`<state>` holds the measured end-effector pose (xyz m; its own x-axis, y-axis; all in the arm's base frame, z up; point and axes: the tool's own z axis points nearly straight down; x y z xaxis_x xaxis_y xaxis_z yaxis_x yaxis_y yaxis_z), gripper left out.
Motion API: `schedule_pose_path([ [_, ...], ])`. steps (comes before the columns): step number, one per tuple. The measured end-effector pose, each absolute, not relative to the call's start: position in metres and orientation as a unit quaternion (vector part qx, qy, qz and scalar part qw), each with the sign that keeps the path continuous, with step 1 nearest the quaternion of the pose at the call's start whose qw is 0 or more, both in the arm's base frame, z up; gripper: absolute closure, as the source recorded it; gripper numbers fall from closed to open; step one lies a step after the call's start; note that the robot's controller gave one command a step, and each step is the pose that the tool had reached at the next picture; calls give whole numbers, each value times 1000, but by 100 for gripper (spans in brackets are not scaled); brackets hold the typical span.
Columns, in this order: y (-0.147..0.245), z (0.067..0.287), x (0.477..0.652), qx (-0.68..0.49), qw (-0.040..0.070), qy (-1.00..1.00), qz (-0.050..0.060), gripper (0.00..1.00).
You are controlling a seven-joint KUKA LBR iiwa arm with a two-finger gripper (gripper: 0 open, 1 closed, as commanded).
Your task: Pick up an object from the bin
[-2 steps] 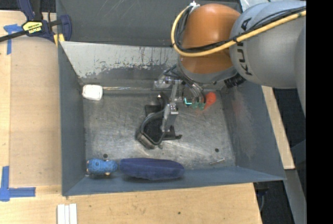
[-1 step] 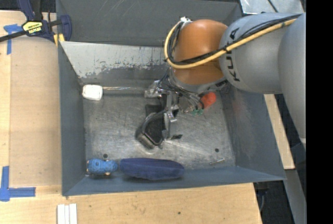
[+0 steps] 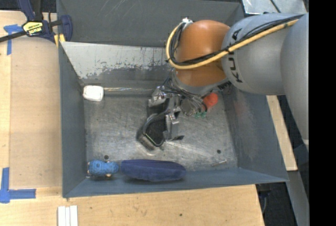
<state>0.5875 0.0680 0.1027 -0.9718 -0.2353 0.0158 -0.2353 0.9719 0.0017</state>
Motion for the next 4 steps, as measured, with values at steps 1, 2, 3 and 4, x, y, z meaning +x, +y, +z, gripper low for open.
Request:
schedule_pose_path([
  [1,33,228,625,354,-5,-935,1,100],
  [2,53,119,611,322,-6,-947,2,100],
  [3,56,246,611,322,-7,-947,1,100],
  [4,45,118,526,241,-6,-971,4,100],
])
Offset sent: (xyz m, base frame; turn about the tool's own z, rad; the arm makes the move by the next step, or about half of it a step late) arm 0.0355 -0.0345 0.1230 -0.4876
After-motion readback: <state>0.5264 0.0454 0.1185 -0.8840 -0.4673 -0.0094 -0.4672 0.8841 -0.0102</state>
